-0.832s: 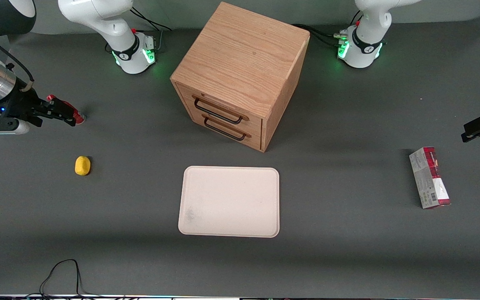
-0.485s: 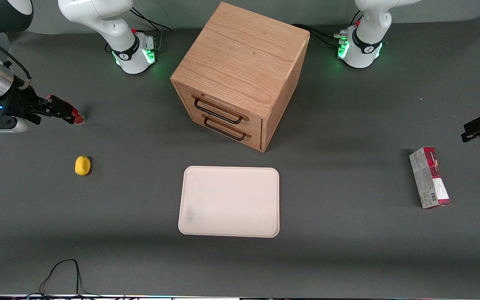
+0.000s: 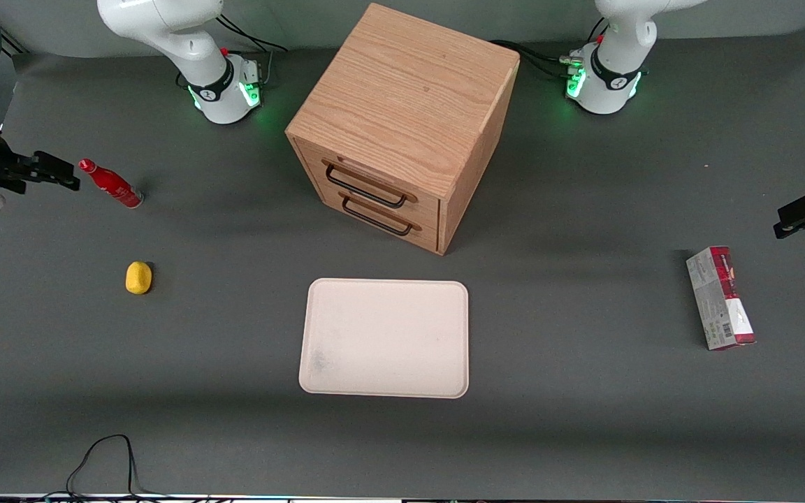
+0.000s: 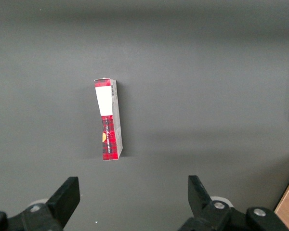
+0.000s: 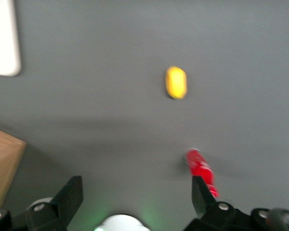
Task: Place coke bottle on tray
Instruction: 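Lower the open right gripper over the red Coca-Cola bottle lying on the table, then close the right gripper around the bottle's neck and lift it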
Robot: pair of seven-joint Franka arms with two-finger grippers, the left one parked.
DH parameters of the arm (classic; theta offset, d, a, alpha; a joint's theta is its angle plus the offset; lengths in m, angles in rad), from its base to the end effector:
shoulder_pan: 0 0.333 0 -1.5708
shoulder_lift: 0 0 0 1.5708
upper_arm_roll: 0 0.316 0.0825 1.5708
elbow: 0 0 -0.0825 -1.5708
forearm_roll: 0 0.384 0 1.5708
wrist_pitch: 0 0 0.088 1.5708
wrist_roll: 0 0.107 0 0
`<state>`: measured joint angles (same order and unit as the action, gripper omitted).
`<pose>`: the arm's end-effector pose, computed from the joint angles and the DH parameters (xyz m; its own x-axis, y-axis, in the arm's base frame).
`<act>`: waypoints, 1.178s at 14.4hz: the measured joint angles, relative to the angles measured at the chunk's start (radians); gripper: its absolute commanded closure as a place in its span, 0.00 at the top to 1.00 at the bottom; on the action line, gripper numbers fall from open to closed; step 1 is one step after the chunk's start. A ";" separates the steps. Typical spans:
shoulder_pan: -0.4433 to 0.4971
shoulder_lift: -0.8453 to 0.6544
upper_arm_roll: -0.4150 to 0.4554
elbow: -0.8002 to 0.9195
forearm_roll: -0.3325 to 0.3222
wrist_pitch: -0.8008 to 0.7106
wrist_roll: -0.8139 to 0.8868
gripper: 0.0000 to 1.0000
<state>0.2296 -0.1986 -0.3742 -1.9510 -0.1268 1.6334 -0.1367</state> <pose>0.4803 -0.0952 0.5469 0.9904 0.0174 -0.1375 0.0222 -0.9992 0.0338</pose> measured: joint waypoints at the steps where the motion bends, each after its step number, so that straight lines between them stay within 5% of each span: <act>1: -0.001 -0.059 -0.037 -0.091 -0.043 0.043 -0.023 1.00; 5: -0.003 -0.276 -0.227 -0.432 -0.227 0.251 -0.100 1.00; 10: -0.002 -0.326 -0.479 -0.672 -0.360 0.531 -0.173 1.00; 15: 0.000 -0.319 -0.536 -0.752 -0.390 0.626 -0.174 1.00; 17: 0.001 -0.308 -0.547 -0.764 -0.390 0.649 -0.174 0.90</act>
<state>0.2307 -0.5068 -0.9212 -2.7150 -0.5171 2.2827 -0.3112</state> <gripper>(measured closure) 0.004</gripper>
